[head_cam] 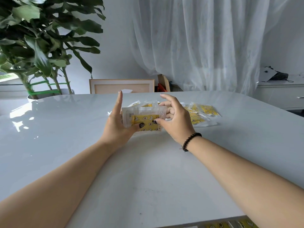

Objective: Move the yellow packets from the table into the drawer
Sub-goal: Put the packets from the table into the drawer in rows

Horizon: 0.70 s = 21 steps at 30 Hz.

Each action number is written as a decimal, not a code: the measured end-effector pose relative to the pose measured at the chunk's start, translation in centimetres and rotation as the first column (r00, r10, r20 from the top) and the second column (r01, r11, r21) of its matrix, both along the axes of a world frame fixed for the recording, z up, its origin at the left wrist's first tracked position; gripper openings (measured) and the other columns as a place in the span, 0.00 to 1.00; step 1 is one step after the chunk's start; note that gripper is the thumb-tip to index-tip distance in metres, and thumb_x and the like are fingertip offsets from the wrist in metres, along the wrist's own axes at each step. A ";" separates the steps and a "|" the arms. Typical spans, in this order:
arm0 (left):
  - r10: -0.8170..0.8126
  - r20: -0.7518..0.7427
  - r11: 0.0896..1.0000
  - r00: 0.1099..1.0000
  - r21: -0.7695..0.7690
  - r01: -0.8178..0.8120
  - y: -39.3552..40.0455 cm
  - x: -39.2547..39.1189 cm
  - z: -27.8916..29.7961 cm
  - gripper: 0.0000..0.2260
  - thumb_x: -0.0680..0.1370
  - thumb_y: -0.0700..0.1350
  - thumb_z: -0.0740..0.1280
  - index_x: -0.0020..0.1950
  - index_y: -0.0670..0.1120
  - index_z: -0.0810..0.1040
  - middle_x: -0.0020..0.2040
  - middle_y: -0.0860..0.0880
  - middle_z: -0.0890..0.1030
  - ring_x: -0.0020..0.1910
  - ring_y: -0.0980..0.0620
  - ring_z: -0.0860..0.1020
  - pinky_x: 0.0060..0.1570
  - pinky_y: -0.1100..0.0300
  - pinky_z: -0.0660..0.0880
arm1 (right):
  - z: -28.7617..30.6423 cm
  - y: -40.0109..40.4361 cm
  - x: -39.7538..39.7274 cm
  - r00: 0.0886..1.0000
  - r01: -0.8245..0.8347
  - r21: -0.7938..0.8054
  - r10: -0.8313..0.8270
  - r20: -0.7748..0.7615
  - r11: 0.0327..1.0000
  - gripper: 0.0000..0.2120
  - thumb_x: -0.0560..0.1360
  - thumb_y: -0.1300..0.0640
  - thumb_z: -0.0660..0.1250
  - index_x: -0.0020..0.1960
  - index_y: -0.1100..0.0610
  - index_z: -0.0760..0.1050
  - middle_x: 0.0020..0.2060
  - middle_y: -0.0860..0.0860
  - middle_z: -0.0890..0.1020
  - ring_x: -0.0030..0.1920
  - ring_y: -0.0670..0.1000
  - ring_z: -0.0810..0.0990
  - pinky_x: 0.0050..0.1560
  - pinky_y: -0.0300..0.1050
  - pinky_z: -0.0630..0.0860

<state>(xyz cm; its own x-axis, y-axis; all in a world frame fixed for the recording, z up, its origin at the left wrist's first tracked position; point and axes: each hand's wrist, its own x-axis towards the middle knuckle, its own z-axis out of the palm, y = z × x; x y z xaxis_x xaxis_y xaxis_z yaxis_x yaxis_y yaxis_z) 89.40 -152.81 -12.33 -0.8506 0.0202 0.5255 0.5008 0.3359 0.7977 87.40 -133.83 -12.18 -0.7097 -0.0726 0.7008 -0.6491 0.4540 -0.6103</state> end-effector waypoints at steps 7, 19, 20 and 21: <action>-0.043 0.008 0.991 0.999 -0.128 0.044 0.1 -0.4 -0.5 0.55 0.68 0.35 0.76 0.76 0.58 0.38 0.52 0.54 0.79 0.52 0.53 0.80 0.56 0.60 0.75 | -0.2 0.3 -0.2 0.992 -0.062 -0.022 0.064 0.106 0.998 0.39 0.66 0.62 0.77 0.71 0.47 0.63 0.53 0.50 0.82 0.54 0.47 0.81 0.56 0.42 0.77; 0.051 0.294 0.943 0.955 0.302 -0.143 -1.7 -1.6 -0.6 0.57 0.57 0.47 0.79 0.73 0.69 0.45 0.71 0.51 0.68 0.61 0.51 0.77 0.55 0.52 0.78 | -0.7 6.2 -3.2 0.736 0.456 0.437 -0.604 0.306 0.776 0.29 0.70 0.44 0.70 0.67 0.54 0.69 0.66 0.54 0.69 0.67 0.56 0.68 0.64 0.49 0.68; 0.036 0.314 0.926 0.949 0.347 -0.149 -1.8 -1.6 -0.6 0.57 0.57 0.46 0.79 0.73 0.70 0.45 0.70 0.50 0.68 0.58 0.49 0.79 0.54 0.48 0.78 | -0.6 6.7 -3.2 0.659 0.443 0.529 -0.663 0.356 0.724 0.33 0.69 0.39 0.69 0.69 0.52 0.67 0.70 0.53 0.66 0.69 0.57 0.65 0.65 0.51 0.67; 0.019 0.318 0.908 0.948 0.390 -0.149 -1.8 -1.5 -0.4 0.56 0.60 0.43 0.79 0.73 0.70 0.45 0.69 0.49 0.69 0.55 0.48 0.80 0.53 0.47 0.78 | -0.5 7.0 -3.1 0.610 0.425 0.587 -0.697 0.377 0.689 0.35 0.68 0.36 0.68 0.70 0.51 0.66 0.71 0.53 0.64 0.69 0.58 0.65 0.65 0.51 0.67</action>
